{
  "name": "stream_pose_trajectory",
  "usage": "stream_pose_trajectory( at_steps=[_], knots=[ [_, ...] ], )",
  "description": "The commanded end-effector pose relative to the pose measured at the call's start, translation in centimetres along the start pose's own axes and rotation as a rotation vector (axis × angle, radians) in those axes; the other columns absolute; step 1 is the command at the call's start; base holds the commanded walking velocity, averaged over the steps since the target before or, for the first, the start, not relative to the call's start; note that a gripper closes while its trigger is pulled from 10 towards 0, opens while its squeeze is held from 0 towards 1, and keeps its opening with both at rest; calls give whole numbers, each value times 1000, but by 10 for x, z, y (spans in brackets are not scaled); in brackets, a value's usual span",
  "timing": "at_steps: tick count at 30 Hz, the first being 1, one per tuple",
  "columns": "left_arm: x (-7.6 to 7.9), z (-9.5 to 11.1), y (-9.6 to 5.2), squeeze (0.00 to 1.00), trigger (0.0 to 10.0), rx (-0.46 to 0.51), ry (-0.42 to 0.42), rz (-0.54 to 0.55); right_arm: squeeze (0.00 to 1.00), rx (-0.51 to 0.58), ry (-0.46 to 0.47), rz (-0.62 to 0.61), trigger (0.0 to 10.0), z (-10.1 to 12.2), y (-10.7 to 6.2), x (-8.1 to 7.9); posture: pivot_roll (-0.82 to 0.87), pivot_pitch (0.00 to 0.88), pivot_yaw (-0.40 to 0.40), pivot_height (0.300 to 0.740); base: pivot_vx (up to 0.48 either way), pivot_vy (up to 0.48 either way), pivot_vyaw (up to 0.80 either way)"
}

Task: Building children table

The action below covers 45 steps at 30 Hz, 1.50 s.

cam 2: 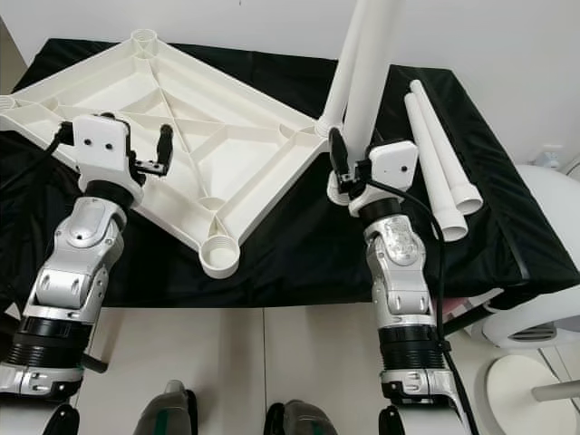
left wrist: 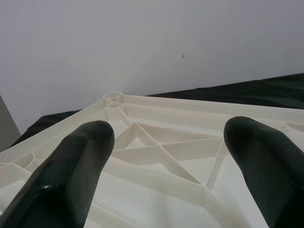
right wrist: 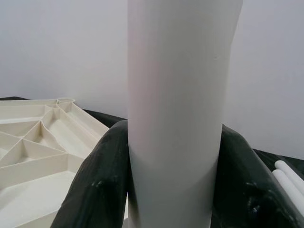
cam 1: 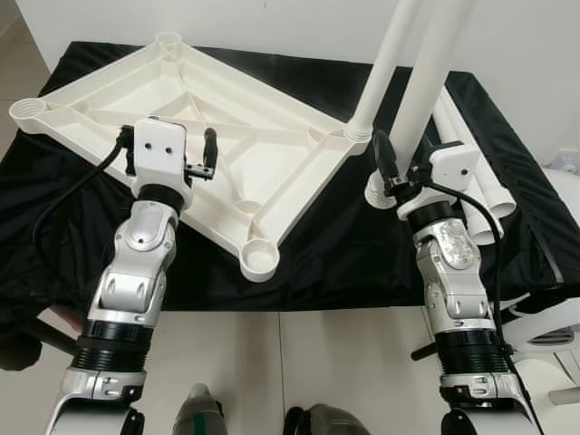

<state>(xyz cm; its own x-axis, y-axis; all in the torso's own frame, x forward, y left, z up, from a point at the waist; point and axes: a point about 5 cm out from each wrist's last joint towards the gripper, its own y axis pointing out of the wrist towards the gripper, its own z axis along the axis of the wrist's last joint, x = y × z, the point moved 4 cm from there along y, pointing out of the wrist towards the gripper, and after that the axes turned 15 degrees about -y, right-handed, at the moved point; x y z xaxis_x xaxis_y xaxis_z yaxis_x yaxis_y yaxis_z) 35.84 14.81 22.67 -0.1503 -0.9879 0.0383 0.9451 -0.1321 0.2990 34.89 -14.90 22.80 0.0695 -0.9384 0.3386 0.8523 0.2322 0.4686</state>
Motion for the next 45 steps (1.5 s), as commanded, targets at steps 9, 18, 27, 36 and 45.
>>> stream_pose_trajectory(
  at_steps=[9, 18, 27, 36, 45],
  knots=[
    [3, 1, -2, 0, 10000, 10, -2, -32, 0, 20, -15, 0, 10000, 3, 2, 4, 80, 62, -81, 740, 272, 0, 0],
    [3, 1, -3, 0, 10000, 9, -1, -33, 0, 21, -18, 5, 10000, 3, 2, 4, 83, 65, -83, 740, 277, 0, 0],
    [4, 3, -6, 0, 10000, 23, -7, -38, 0, 19, -18, 7, 10000, 2, 2, 4, 82, 76, -82, 740, 154, 0, 0],
    [4, 6, -8, 0, 10000, 28, -25, -43, 0, 13, -21, 12, 10000, 0, -1, 4, 83, 85, -84, 740, 0, 0, 0],
    [5, 1, -9, 0, 10000, -3, -45, -42, 0, 14, -25, 16, 10000, 1, 0, 5, 80, 93, -81, 740, 0, 0, 0]
  ],
)
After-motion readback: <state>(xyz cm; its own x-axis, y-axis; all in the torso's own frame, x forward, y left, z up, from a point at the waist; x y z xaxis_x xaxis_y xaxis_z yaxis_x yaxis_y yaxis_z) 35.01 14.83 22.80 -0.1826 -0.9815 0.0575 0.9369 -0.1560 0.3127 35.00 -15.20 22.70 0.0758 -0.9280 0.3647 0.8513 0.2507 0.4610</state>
